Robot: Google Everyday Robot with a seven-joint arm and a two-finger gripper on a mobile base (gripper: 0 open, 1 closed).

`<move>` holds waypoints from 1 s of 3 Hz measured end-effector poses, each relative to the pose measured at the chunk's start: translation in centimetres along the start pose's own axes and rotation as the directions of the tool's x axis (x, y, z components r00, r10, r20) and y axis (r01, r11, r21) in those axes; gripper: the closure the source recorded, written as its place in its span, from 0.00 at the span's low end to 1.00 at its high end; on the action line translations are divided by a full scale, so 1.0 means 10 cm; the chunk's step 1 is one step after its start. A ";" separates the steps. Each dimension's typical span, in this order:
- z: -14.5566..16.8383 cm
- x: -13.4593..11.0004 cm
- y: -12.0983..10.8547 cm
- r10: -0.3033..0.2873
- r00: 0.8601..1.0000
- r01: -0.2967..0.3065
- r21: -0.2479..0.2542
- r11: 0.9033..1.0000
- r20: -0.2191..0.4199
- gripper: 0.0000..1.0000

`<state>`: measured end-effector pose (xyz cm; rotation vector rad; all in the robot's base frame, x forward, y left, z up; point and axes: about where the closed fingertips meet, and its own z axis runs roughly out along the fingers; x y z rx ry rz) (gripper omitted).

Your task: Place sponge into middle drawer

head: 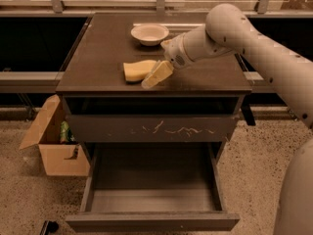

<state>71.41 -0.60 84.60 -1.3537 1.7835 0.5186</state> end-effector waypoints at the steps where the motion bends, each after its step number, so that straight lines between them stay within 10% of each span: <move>1: 0.09 0.02 -0.02 0.007 1.000 -0.006 -0.010 1.000 0.020 0.25; 3: 0.13 0.02 -0.03 0.002 0.999 -0.001 -0.014 1.000 0.052 0.71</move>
Offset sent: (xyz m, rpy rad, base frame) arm 0.0157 0.0031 -0.0148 0.0649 -0.0012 0.0060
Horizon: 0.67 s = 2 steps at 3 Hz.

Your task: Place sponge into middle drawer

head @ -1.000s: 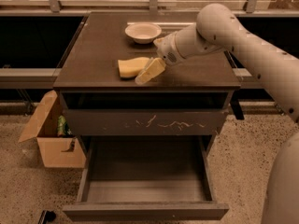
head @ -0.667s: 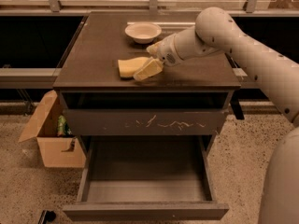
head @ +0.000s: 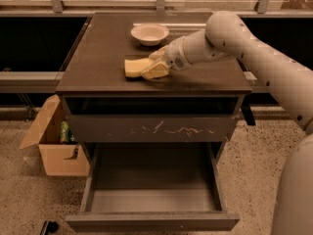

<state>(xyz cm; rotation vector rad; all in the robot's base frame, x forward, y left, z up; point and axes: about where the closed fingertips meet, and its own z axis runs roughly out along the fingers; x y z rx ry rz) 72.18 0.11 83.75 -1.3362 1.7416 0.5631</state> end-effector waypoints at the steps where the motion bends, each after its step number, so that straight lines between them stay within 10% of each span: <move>1: -0.32 -0.21 0.07 -0.048 0.996 0.047 0.017 0.999 0.071 0.99; 2: -0.59 -0.35 0.15 -0.068 0.987 0.066 0.016 0.998 0.145 1.00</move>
Offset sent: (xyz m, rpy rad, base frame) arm -0.0472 -0.0402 0.0886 0.1769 -0.1510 0.0529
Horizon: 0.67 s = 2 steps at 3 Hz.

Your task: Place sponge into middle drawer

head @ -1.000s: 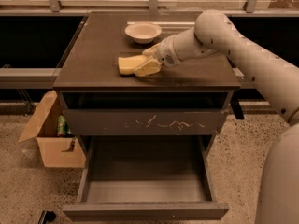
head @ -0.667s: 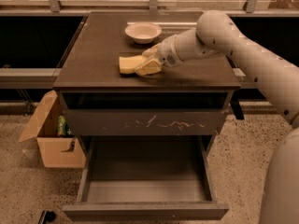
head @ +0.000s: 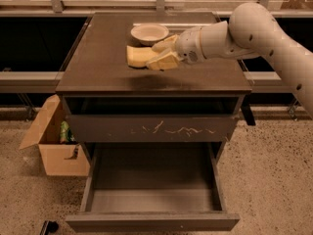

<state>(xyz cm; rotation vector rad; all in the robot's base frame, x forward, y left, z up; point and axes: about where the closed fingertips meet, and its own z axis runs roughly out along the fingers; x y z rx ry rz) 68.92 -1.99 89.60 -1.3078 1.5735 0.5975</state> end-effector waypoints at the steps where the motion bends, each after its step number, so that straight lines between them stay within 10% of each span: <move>1: 0.01 0.00 0.02 -0.003 1.000 0.003 -0.007 1.000 -0.001 1.00; 2: -0.07 0.01 0.32 -0.039 0.999 0.038 -0.045 0.998 -0.035 1.00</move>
Offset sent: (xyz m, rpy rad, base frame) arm -0.1156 0.0020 -0.0125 -0.1795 -0.0085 0.1487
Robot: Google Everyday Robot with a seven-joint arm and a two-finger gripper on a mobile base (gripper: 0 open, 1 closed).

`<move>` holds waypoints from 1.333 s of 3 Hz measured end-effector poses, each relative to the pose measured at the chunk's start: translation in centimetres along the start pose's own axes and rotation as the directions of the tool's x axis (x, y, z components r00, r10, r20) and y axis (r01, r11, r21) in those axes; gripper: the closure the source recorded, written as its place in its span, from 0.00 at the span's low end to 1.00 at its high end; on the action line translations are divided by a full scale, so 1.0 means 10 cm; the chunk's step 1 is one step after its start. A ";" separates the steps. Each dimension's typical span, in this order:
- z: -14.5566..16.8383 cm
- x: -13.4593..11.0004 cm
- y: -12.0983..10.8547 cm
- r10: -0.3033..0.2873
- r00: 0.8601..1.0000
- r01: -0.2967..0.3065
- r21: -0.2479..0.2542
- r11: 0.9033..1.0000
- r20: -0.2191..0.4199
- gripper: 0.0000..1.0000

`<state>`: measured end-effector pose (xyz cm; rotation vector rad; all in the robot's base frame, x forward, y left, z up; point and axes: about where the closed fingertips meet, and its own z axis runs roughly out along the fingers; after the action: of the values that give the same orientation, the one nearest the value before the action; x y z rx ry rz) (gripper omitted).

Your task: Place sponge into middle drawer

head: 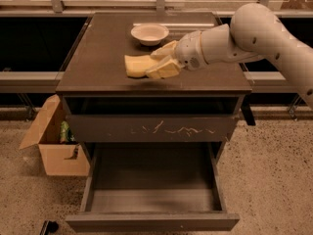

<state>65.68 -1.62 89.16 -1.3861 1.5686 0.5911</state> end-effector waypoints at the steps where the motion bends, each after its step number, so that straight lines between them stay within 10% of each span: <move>1: -0.14 0.08 0.68 -0.048 0.995 0.044 -0.048 0.998 -0.092 1.00; 3: -0.20 0.54 1.42 0.004 0.982 -0.020 -0.080 0.997 -0.191 1.00; 4: -0.20 0.54 1.42 0.004 0.982 -0.020 -0.080 0.997 -0.191 1.00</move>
Offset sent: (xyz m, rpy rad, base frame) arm -0.1441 -0.0078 -0.0532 -0.2122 0.0603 0.0422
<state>51.98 -2.41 82.31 -1.5330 1.7217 0.5487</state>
